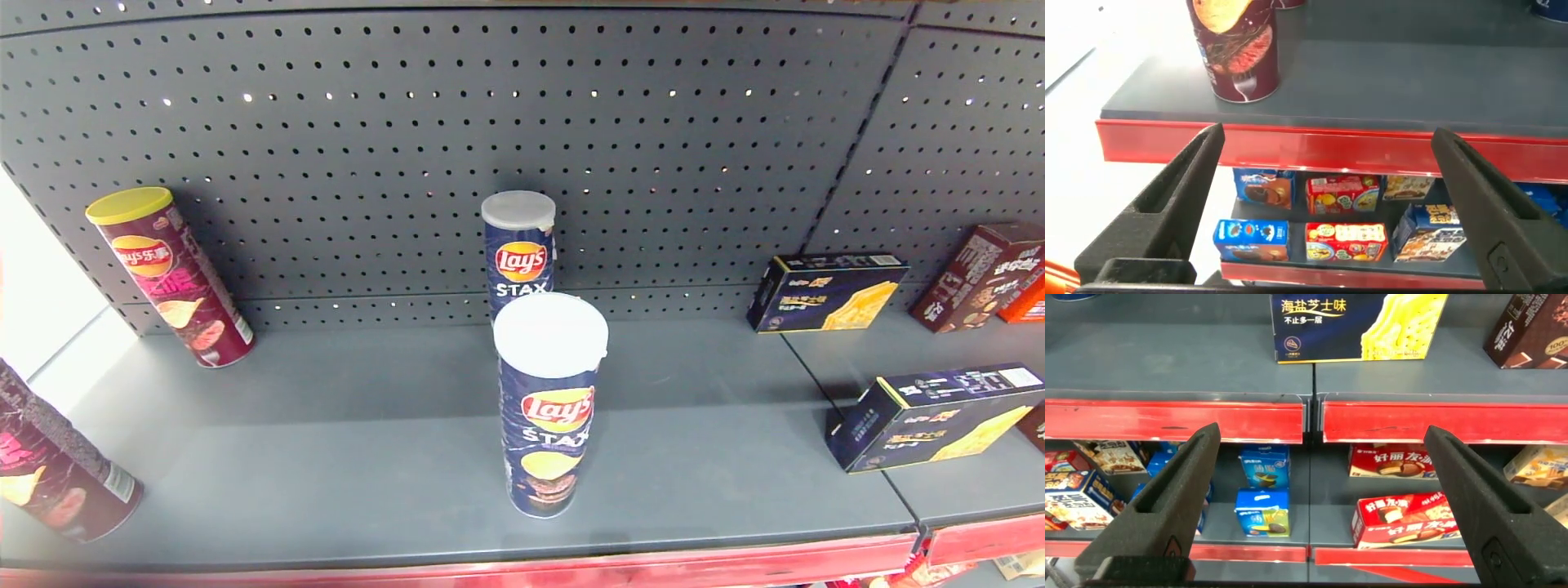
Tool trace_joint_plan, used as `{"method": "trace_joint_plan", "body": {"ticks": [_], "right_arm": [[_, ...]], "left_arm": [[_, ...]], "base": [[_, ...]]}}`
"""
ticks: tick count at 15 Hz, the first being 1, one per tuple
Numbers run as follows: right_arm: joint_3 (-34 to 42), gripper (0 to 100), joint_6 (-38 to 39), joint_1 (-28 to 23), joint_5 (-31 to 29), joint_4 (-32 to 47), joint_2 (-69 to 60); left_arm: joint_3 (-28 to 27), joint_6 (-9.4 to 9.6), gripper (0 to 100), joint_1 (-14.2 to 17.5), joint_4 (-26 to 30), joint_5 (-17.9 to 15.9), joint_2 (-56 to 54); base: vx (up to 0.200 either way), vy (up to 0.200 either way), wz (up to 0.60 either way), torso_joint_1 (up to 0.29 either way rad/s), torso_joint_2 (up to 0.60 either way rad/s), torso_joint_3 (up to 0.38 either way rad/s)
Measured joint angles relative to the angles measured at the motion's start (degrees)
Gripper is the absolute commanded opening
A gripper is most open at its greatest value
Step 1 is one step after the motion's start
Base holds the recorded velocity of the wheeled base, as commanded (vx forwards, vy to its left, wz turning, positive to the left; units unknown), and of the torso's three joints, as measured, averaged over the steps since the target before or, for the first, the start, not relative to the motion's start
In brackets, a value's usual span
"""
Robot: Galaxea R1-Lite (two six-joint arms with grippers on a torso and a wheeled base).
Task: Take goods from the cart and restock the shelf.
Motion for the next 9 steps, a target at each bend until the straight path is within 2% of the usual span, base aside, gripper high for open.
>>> {"method": "trace_joint_plan", "body": {"ticks": [3, 5, 9], "right_arm": [[-1.0, 100, -0.8, 0.1, 0.2, 0.0, 0.3], [-6.3, 100, -1.3, 0.3, 0.6, -0.5, 3.4], [-18.2, 100, -5.0, 5.3, 3.5, -1.5, 22.7]], "left_arm": [[0.0, 0.22, 100, 0.0, 0.0, -0.1, 0.0], [0.1, 0.30, 100, -0.1, 0.1, -0.3, 0.0], [0.0, 0.28, 100, -0.1, 0.2, -0.5, 0.0]], "base": [[0.000, 0.000, 0.00, 0.000, 0.00, 0.000], [0.000, 0.000, 0.00, 0.000, 0.00, 0.000], [0.000, 0.000, 0.00, 0.000, 0.00, 0.000]]}}
